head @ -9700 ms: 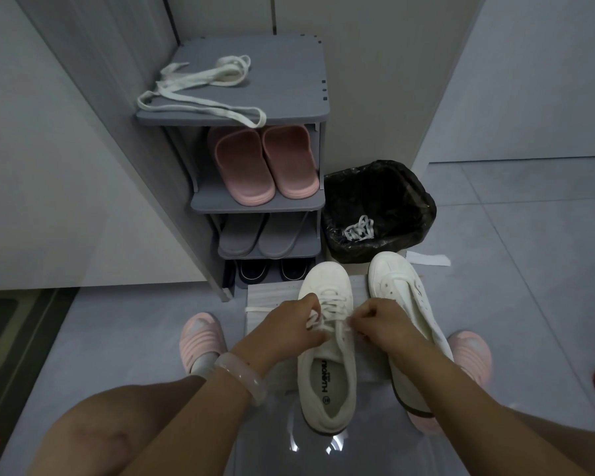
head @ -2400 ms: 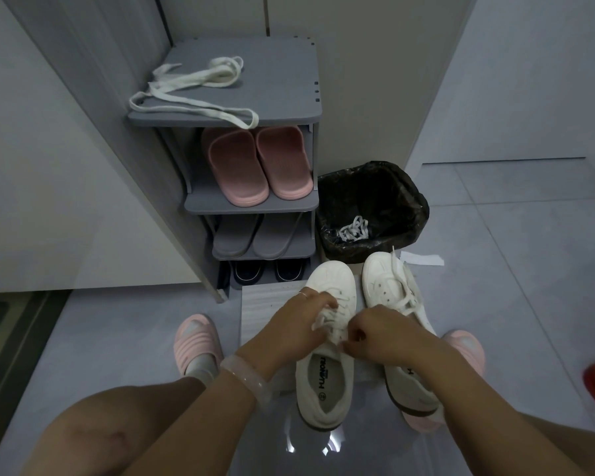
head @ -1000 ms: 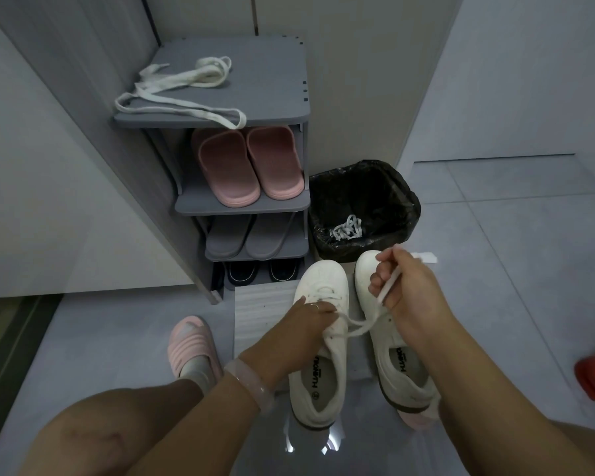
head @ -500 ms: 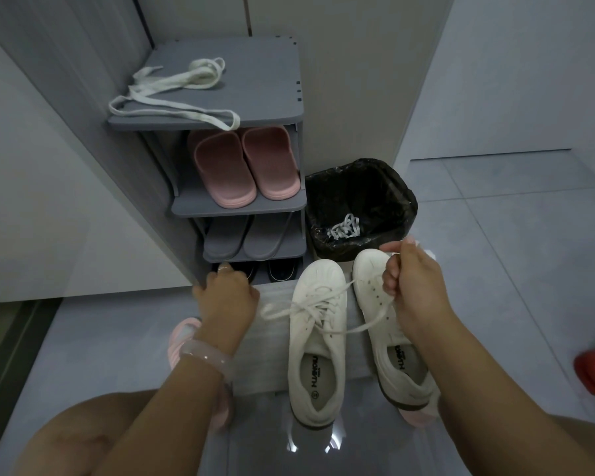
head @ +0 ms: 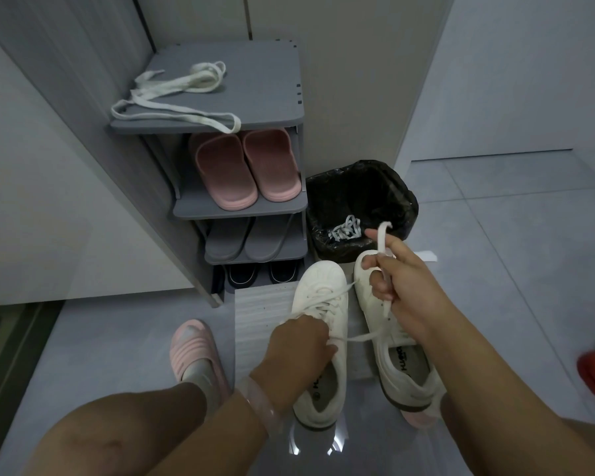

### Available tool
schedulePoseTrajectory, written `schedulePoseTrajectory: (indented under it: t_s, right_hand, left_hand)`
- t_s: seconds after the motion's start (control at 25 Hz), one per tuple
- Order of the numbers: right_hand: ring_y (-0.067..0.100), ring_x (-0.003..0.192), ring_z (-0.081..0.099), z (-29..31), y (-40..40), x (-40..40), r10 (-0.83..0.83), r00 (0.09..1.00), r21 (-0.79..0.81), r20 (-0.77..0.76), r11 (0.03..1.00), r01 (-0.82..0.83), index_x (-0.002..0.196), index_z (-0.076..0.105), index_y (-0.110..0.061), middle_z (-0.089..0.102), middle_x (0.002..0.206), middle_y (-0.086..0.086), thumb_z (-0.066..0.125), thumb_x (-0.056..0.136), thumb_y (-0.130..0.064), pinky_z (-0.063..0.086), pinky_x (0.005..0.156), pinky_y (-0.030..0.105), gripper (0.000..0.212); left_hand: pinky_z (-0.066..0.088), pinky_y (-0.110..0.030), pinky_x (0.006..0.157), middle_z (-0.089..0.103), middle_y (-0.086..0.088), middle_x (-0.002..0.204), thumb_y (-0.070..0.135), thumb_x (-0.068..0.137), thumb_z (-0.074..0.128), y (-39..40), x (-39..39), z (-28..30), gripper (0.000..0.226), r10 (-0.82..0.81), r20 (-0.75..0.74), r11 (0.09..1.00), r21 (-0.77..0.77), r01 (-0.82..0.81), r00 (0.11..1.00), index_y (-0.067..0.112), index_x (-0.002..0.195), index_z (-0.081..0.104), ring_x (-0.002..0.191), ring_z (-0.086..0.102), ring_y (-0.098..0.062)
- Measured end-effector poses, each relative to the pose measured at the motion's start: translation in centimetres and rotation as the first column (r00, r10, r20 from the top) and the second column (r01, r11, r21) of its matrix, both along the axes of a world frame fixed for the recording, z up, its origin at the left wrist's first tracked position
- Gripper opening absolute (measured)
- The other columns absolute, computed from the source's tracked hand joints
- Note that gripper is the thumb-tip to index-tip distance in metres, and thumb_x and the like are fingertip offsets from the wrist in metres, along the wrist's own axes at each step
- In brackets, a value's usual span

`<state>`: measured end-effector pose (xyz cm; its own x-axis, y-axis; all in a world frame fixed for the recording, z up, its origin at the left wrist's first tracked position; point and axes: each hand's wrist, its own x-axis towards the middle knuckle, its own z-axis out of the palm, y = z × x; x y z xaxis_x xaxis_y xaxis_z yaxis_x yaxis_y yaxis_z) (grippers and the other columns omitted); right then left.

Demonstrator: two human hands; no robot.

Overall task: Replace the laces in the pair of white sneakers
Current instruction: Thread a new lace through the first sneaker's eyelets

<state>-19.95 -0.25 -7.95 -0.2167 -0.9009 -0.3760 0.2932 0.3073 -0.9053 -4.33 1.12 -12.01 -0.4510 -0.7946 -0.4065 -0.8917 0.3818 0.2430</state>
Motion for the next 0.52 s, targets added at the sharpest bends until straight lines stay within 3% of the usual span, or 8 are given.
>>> schedulePoseTrajectory:
  t_s: [0.12, 0.2, 0.32, 0.44, 0.52]
  right_hand:
    - [0.006, 0.057, 0.053, 0.1, -0.1, 0.0, -0.020, 1.000, 0.034, 0.016, 0.999, 0.020, 0.090, 0.063, -0.010, 0.063, 0.086, 0.003, 0.036, 0.093, 0.003, 0.044, 0.051, 0.016, 0.030]
    - [0.007, 0.061, 0.054, -0.2, -0.1, 0.0, -0.044, 0.999, 0.060, 0.000, 0.997, 0.044, 0.079, 0.062, -0.010, 0.062, 0.077, 0.002, 0.043, 0.096, -0.012, 0.046, 0.058, 0.019, 0.025]
    - [0.008, 0.056, 0.048, -0.7, 0.1, -0.4, -0.065, 0.990, 0.032, -0.123, 0.997, 0.069, 0.069, 0.059, -0.012, 0.054, 0.062, -0.001, 0.046, 0.097, -0.031, 0.042, 0.061, 0.023, 0.037]
    - [0.005, 0.048, 0.040, -0.8, 0.3, -0.7, -0.007, 0.997, -0.011, -0.074, 1.000, 0.006, 0.093, 0.065, -0.009, 0.053, 0.062, -0.002, 0.042, 0.099, -0.018, 0.036, 0.051, 0.017, 0.025]
    - [0.003, 0.051, 0.052, -0.7, 0.3, -0.7, 0.048, 0.999, -0.011, -0.012, 0.999, -0.048, 0.103, 0.063, -0.007, 0.062, 0.069, 0.000, 0.041, 0.098, -0.007, 0.045, 0.051, 0.014, 0.022]
  left_hand:
    - [0.041, -0.032, 0.082, 0.058, -0.008, 0.116, 0.036, 0.096, 0.041, 0.3, -0.4, -0.3, 0.032, 0.077, -0.004, 0.991, -0.109, -0.077, 0.997, 0.011, 0.111, 0.054, 0.107, 0.055, -0.025]
    - [0.041, -0.031, 0.077, 0.060, -0.006, 0.111, 0.040, 0.095, 0.042, 0.1, -0.4, -0.3, 0.033, 0.112, 0.013, 0.988, -0.110, -0.110, 0.994, 0.012, 0.107, 0.055, 0.103, 0.058, -0.025]
    - [0.038, -0.028, 0.070, 0.063, -0.002, 0.094, 0.042, 0.091, 0.048, -0.3, -0.5, -0.5, 0.028, 0.194, -0.030, 0.981, 0.016, -0.194, 0.980, 0.015, 0.089, 0.058, 0.092, 0.060, -0.023]
    - [0.038, -0.025, 0.064, 0.051, 0.005, 0.070, 0.034, 0.088, 0.052, -1.0, -0.5, -0.8, 0.027, 0.334, -0.135, 0.938, 0.149, -0.314, 0.933, 0.016, 0.069, 0.050, 0.081, 0.059, -0.019]
    - [0.037, -0.025, 0.066, 0.055, 0.000, 0.078, 0.030, 0.089, 0.050, -1.3, -0.6, -0.8, 0.027, 0.330, -0.149, 0.943, 0.103, -0.317, 0.932, 0.017, 0.067, 0.045, 0.085, 0.059, -0.021]
